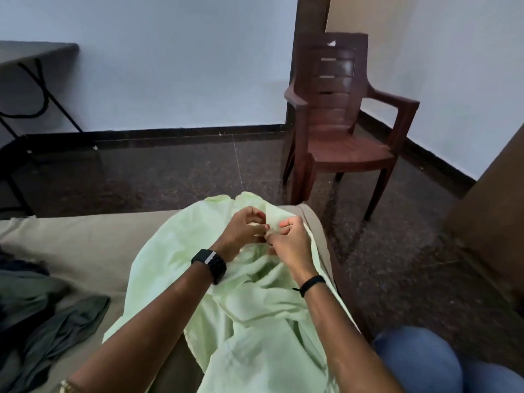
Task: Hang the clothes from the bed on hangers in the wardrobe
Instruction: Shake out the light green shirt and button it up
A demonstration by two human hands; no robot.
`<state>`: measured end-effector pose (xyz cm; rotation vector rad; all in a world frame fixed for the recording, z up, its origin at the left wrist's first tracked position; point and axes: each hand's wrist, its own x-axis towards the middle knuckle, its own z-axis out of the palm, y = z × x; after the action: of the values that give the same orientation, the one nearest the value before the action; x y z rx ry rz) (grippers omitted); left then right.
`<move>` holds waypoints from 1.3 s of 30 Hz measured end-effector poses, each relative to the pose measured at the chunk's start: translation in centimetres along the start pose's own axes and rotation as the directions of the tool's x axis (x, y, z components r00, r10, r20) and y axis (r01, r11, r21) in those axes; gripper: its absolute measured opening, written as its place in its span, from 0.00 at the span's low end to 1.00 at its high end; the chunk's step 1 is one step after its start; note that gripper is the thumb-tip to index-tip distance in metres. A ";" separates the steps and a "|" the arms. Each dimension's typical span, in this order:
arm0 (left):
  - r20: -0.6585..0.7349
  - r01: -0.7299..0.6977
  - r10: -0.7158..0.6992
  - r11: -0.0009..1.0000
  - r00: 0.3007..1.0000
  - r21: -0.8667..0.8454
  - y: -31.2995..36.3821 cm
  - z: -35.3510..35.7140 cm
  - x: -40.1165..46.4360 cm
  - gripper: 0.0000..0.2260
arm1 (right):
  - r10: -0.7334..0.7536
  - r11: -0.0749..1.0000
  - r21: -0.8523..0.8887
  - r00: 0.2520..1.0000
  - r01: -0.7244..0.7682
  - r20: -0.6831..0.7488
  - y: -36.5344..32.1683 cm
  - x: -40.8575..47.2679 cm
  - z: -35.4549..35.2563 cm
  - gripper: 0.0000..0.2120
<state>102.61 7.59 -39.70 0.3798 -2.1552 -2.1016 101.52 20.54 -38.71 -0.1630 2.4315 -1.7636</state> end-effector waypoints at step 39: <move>-0.110 -0.010 0.077 0.860 0.991 0.510 3.7 -3.0 -10.5 0.03 | -0.126 0.858 -0.495 0.990 0.139 0.059 2.1 -6.6 -1.7 0.05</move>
<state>113.06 7.32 -34.84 0.4856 -2.5860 -1.4053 107.71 23.92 -39.89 -0.4090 2.8652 -1.1159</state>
